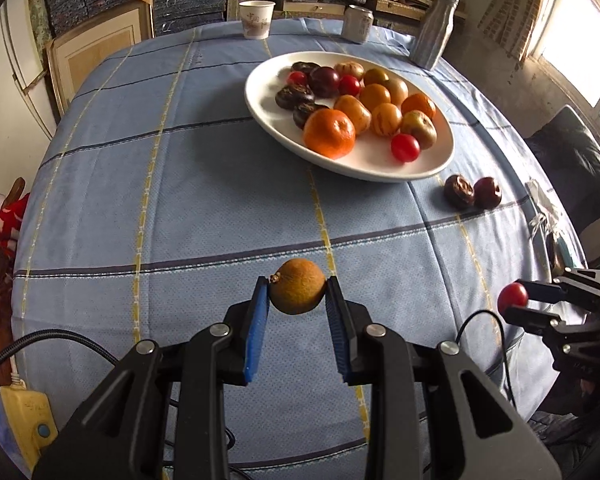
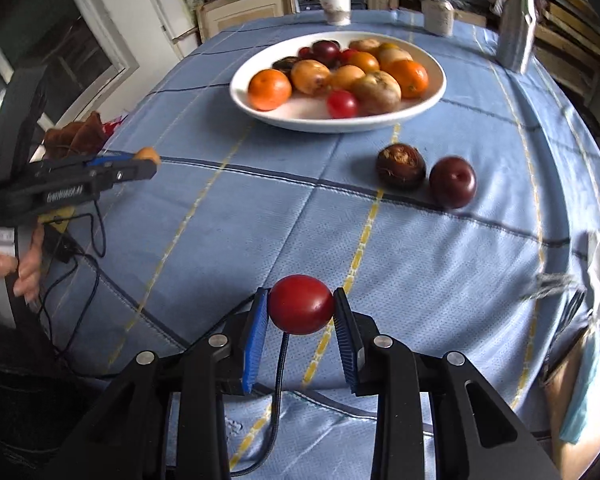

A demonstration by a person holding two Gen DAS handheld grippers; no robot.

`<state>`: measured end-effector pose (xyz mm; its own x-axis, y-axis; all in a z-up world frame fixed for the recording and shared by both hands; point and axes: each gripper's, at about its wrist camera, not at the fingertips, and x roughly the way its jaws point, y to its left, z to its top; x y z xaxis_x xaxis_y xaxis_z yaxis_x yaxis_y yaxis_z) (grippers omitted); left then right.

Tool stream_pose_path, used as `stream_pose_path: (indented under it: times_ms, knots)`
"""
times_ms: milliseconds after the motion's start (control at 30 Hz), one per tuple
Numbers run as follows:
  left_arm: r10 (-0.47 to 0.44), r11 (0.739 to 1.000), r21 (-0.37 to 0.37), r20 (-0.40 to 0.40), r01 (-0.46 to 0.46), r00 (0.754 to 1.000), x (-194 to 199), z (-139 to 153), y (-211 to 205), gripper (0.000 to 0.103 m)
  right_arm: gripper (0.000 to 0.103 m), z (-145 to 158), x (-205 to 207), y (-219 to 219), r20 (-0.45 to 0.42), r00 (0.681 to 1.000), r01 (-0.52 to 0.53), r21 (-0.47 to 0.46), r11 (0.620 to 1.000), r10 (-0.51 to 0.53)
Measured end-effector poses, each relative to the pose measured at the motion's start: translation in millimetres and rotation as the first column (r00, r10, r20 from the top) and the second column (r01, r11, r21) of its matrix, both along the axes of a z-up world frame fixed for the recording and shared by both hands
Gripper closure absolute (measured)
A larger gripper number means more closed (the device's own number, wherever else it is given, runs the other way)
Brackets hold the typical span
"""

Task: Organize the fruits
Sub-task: 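Carry both fruits onto the white plate and open both tools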

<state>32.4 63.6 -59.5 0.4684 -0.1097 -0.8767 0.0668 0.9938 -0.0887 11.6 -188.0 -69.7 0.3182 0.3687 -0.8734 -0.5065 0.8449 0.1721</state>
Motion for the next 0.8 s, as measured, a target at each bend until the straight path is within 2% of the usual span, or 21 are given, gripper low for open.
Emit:
stream_pose_path:
  times_ms: [167,333,500,800]
  knots:
    - [0.070,0.997,-0.022,0.017,-0.070,0.997,16.7,8.1,-14.7,0.075,0.070,13.4,33.7,-16.6,0.022,0.999,-0.041,0.033,0.999,0.040]
    - [0.062,0.998,0.000,0.041,-0.062,0.997,38.2,23.1,-46.5,0.075,0.070,40.3,77.5,-29.3,0.078,0.994,-0.079,0.112,0.991,0.071]
    - [0.008,1.000,0.006,0.038,-0.008,0.999,58.1,27.9,-75.0,0.075,0.070,60.4,112.3,-30.0,0.121,0.991,-0.082,0.162,0.983,0.063]
    - [-0.067,0.998,-0.017,0.034,0.068,0.997,97.7,12.8,-91.5,0.075,0.070,67.3,164.2,-15.6,0.151,0.988,-0.016,0.179,0.984,-0.011]
